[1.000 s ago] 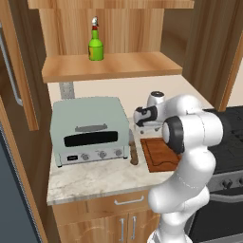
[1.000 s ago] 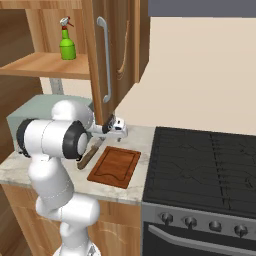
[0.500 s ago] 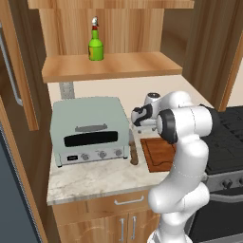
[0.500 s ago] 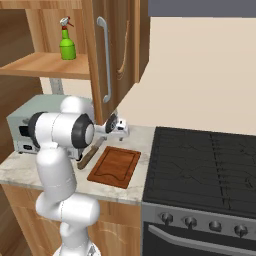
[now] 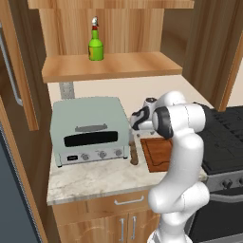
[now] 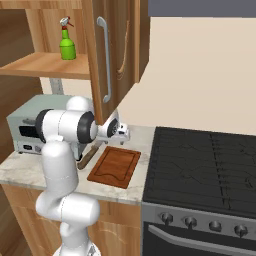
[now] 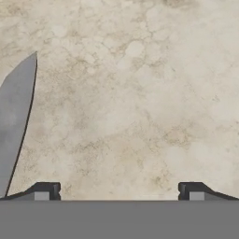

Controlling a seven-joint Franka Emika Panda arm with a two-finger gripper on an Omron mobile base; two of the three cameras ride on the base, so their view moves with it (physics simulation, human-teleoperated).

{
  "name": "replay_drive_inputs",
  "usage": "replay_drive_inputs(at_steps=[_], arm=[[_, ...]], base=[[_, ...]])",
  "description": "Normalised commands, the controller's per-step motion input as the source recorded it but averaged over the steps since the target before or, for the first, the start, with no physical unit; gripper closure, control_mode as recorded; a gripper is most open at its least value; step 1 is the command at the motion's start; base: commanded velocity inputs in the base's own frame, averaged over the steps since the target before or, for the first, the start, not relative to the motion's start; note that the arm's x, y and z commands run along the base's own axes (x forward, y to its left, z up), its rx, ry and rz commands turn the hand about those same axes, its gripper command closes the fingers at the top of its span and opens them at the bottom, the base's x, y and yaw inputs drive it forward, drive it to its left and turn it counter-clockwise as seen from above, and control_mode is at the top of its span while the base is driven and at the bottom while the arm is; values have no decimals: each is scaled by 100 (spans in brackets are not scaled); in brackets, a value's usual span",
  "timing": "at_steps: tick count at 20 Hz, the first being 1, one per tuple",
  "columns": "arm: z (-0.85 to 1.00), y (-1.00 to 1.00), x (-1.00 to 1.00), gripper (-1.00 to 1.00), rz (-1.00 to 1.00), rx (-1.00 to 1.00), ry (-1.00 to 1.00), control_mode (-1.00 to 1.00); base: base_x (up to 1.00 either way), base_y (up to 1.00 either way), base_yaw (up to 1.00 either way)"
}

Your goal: Move the cutting board and knife to the sink. Then move spray from the cabinet to the counter.

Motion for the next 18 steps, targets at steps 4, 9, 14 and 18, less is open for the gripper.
replay_drive_inputs(at_steps=[4,9,14,18], arm=[[-31,0,15,-100,0,0,0,-100],[-26,0,14,-100,0,0,0,-100],[-24,0,6,-100,0,0,0,-100],[-33,0,-8,-100,0,0,1,-100]], base=[[0,0,0],[0,0,0],[0,0,0],[0,0,0]])
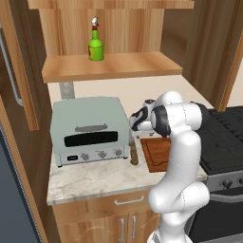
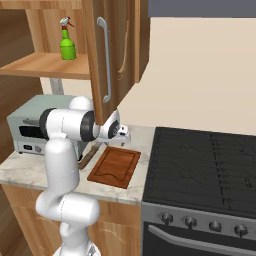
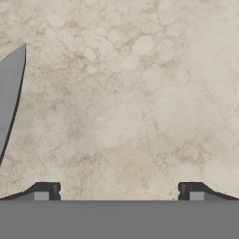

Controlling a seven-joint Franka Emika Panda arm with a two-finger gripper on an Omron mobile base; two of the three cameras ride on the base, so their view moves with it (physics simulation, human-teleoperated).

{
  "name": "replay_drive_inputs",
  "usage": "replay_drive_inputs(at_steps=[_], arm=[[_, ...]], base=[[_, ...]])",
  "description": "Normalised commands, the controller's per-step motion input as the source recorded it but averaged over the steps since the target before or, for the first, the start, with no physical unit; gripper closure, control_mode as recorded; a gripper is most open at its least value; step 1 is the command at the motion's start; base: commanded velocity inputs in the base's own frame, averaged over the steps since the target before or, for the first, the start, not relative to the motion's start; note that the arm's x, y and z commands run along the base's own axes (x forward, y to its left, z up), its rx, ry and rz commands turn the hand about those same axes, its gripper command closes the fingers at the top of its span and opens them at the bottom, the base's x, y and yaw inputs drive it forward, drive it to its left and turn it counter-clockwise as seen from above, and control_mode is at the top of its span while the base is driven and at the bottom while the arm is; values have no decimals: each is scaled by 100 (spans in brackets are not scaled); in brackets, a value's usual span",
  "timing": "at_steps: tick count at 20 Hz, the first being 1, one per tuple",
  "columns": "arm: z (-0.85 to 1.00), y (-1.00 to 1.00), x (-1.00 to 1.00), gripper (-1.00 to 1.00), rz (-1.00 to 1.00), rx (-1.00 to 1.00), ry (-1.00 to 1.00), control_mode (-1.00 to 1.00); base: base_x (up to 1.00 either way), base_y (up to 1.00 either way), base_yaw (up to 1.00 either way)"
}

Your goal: Move the cutting board and knife to the sink. Then move spray from the cabinet to the counter.

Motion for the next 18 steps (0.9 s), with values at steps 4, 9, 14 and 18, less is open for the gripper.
replay_drive_inputs(at_steps=[4,9,14,18], arm=[[-37,-3,-26,-100,0,0,1,-100],[-42,-10,-44,-100,0,7,2,-100],[-44,-11,-51,-100,0,12,5,-100],[-46,-11,-54,-100,0,9,4,-100]], base=[[0,0,0],[0,0,0],[0,0,0],[0,0,0]])
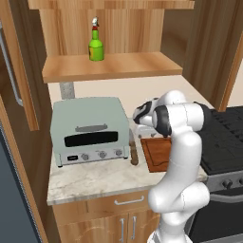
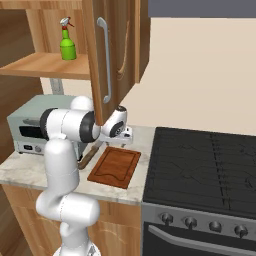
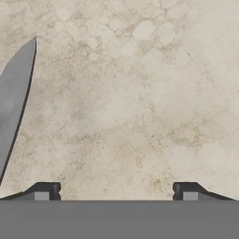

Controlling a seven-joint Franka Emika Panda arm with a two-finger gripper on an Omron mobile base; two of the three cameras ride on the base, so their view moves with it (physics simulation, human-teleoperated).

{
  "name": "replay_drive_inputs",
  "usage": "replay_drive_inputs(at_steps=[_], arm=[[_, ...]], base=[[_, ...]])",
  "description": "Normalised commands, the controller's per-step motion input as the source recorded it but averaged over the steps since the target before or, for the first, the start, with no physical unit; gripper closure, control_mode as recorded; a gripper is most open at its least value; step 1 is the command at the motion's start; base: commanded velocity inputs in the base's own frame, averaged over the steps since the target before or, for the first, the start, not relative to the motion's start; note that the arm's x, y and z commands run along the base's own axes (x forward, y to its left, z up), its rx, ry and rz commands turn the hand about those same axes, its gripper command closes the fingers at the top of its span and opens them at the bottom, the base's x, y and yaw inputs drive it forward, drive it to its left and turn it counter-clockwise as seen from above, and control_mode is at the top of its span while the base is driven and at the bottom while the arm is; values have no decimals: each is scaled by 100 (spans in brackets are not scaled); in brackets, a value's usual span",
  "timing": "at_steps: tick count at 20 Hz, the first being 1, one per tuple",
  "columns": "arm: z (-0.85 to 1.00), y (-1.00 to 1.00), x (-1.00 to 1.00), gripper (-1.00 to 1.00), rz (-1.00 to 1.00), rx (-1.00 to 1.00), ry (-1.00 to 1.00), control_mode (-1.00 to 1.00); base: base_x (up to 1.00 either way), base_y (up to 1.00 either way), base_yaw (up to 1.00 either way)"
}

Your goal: Move the cutting board and knife to the sink. Then move spray from the cabinet to the counter.

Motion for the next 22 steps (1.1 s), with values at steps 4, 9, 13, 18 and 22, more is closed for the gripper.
replay_drive_inputs(at_steps=[4,9,13,18,22], arm=[[-50,0,-61,-100,0,0,0,-100],[-53,0,-66,-100,0,-1,0,-100],[-53,0,-73,-100,0,-1,-1,-100],[-52,-1,-79,-100,0,0,-2,-100],[-54,0,-79,-100,0,0,-3,-100]], base=[[0,0,0],[0,0,0],[0,0,0],[0,0,0],[0,0,0]])
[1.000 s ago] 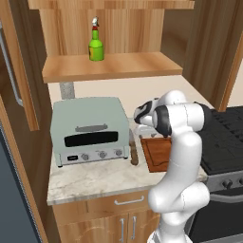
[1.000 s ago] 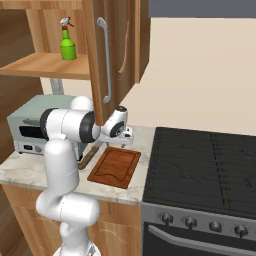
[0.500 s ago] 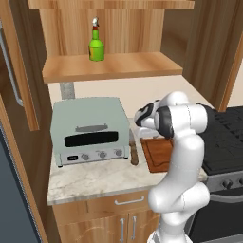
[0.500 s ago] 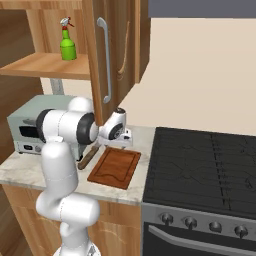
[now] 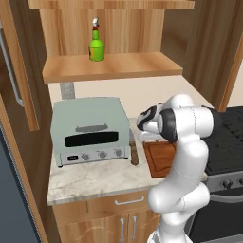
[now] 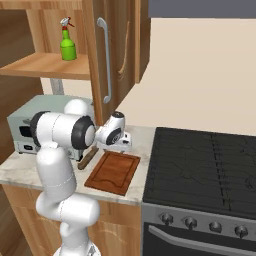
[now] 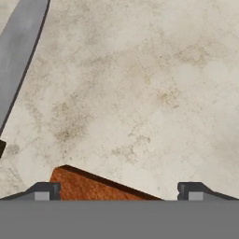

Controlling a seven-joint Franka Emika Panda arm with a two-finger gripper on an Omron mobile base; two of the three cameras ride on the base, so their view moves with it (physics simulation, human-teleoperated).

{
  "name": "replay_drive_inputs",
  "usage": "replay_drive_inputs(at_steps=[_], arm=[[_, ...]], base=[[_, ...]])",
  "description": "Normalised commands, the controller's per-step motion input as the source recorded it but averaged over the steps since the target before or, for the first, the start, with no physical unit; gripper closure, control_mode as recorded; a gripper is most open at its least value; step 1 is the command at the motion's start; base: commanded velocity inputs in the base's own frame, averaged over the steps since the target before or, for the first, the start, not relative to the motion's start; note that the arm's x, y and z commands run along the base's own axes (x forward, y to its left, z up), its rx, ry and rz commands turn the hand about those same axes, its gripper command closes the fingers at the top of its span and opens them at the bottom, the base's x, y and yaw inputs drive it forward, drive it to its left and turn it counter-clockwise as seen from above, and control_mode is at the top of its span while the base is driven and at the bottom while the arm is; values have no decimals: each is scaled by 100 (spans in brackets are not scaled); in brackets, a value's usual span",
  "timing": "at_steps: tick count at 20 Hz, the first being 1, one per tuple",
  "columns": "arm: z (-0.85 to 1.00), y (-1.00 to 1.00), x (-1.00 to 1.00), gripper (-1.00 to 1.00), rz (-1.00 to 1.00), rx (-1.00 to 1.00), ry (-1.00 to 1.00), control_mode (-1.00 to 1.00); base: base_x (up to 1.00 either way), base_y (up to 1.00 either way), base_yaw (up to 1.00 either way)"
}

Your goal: Move the cutting board and knife to the sink. Then move spray from the cabinet to the counter.

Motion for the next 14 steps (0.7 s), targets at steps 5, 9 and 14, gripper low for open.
replay_drive_inputs(at_steps=[5,9,14], arm=[[-57,0,-86,-100,0,0,-6,-100],[-56,-2,-88,-100,4,0,-5,-100],[-55,-4,-87,-100,6,0,-2,-100]], base=[[0,0,0],[0,0,0],[0,0,0]])
